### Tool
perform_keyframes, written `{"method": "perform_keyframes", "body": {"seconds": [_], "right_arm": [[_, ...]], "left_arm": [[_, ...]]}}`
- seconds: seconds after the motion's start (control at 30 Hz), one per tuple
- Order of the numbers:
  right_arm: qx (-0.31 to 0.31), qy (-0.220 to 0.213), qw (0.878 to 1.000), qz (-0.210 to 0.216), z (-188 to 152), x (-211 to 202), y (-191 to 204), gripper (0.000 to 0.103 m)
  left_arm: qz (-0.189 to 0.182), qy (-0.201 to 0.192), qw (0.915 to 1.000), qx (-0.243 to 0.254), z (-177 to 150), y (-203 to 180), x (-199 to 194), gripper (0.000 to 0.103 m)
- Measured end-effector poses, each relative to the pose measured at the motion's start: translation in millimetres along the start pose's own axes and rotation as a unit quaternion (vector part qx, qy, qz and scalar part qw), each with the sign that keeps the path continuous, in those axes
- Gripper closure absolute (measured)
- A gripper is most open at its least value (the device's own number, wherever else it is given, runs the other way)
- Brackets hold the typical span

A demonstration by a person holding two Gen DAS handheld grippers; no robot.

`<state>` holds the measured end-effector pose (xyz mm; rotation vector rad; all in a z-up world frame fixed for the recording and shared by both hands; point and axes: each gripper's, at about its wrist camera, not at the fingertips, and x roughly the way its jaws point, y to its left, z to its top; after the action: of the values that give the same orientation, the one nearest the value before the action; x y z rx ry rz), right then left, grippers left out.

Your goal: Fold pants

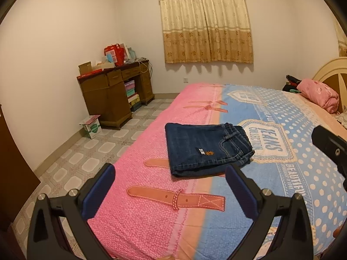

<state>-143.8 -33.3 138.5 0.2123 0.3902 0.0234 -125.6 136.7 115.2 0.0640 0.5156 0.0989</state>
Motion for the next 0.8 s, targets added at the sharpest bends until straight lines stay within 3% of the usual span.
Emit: {"method": "perform_keyframes", "body": {"seconds": [0.8], "right_arm": [[0.007, 0.012, 1.0, -0.002, -5, 9, -3, 0.015]], "left_arm": [[-0.011, 0.012, 0.9998, -0.011, 2, -2, 13, 0.0]]}}
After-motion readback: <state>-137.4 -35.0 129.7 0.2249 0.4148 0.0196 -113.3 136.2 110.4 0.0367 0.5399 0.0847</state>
